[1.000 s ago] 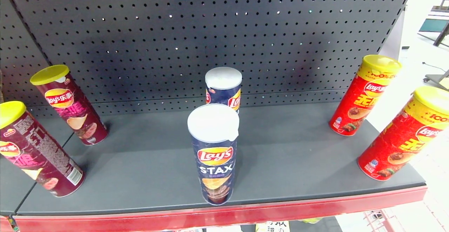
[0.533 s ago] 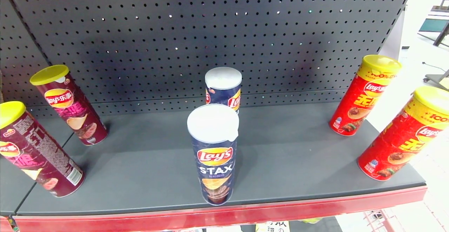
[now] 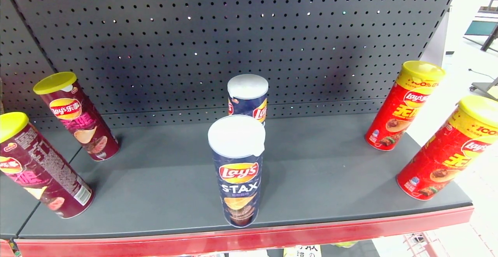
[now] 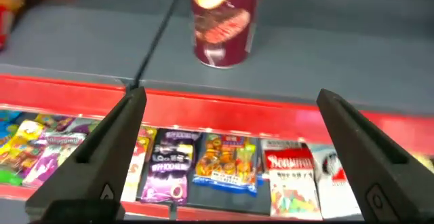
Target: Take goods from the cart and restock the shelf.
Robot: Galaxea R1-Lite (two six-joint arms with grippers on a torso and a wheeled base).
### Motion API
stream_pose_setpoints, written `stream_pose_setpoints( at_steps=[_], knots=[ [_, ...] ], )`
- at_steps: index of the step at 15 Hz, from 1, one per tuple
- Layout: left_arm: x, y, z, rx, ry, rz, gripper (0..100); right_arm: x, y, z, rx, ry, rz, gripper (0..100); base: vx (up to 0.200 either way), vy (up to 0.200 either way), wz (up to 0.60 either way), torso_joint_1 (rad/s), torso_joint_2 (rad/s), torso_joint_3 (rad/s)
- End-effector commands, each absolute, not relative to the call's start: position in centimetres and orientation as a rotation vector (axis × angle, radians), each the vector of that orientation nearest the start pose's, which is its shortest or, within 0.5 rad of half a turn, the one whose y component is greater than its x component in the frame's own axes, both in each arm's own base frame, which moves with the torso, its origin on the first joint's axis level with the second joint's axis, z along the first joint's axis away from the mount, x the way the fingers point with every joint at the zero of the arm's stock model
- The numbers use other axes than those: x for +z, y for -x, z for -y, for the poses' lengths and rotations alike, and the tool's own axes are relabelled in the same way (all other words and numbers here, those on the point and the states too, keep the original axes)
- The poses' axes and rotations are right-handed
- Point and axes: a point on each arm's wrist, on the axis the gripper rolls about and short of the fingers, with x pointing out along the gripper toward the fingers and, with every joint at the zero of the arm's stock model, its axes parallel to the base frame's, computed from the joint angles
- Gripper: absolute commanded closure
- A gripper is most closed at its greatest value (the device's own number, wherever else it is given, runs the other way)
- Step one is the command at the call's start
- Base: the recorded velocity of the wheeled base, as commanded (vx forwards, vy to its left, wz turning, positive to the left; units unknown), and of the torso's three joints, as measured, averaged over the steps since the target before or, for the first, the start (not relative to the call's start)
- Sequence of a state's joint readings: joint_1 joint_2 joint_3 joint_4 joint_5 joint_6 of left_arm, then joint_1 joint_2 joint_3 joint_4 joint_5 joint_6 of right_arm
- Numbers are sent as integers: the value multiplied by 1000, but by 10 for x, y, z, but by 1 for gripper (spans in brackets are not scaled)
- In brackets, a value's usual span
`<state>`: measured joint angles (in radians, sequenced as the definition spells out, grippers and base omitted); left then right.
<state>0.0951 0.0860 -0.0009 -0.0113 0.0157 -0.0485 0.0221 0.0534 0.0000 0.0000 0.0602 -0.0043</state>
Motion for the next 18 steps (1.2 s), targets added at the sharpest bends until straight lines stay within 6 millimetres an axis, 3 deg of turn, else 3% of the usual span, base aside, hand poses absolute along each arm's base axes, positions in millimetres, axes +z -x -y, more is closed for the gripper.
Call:
stream_pose_setpoints(
  at_steps=[1, 18],
  knots=[
    [77, 16, 2, 63, 6, -92, 0, 76, 20, -1, 95, 9, -44, 0, 0, 0, 0, 0, 0, 0],
    [77, 16, 2, 70, -10, -92, 0, 76, 23, -2, 74, 3, -4, 0, 0, 0, 0, 0, 0, 0]
  ],
)
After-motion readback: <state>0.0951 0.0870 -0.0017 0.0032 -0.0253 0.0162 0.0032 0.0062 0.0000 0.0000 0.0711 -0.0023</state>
